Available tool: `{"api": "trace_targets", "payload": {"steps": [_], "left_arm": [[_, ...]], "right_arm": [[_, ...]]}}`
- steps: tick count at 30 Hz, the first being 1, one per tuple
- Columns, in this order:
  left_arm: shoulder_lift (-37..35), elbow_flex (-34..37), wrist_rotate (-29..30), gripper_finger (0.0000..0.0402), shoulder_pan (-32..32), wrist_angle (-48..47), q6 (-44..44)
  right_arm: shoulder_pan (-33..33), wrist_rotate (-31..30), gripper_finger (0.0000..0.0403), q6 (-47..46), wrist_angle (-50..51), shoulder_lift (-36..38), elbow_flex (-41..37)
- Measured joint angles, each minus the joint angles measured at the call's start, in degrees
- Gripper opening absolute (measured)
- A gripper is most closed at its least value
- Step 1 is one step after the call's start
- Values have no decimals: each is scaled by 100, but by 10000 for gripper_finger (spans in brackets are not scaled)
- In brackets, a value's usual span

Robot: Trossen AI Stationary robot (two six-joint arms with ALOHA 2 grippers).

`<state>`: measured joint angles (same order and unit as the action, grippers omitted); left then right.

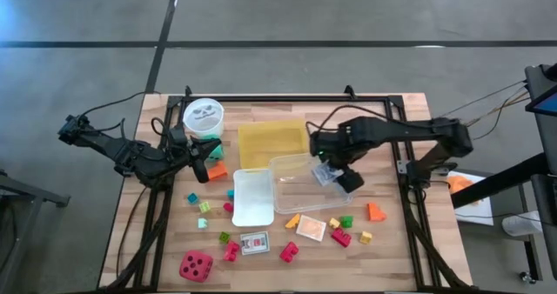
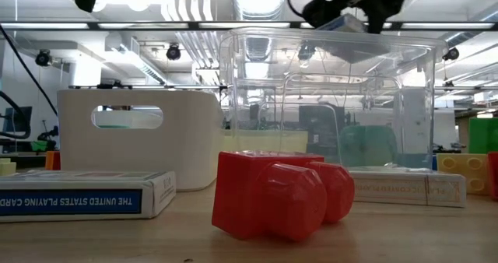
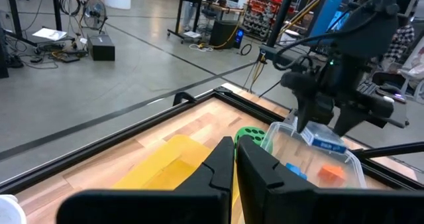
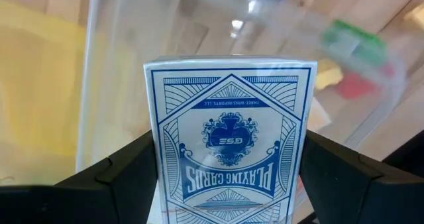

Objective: Pick & Place Toys
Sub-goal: Put the blue game card pack into the transparent bin

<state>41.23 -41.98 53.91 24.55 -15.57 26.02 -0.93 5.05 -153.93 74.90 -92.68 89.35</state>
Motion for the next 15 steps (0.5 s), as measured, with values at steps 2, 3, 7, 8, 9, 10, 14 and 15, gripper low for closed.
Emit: {"api": "trace_targets", "payload": {"steps": [2, 3, 7, 8, 9, 10, 14, 15], "left_arm": [[1, 0, 0, 14, 0, -1, 0], [0, 0, 0, 14, -1, -4, 0], [1, 0, 0, 14, 0, -7, 0], [1, 0, 0, 14, 1, -7, 0], [0, 0, 0, 14, -1, -9, 0], [0, 0, 0, 14, 1, -9, 0], [1, 0, 0, 14, 0, -13, 0], [0, 0, 0, 14, 0, -13, 0]], "right_arm": [[-65, 2, 295, 79, 35, -206, 240], [-103, 1, 295, 84, 71, -300, 348], [-275, -31, 295, 64, 120, -650, 630], [-314, -31, 295, 52, 126, -757, 694], [-337, -42, 295, 41, 130, -838, 753], [-356, -47, 295, 60, 141, -916, 814], [-398, -200, 295, 1001, 276, -1154, 992], [-398, -233, 295, 1423, 304, -1183, 1004]]}}
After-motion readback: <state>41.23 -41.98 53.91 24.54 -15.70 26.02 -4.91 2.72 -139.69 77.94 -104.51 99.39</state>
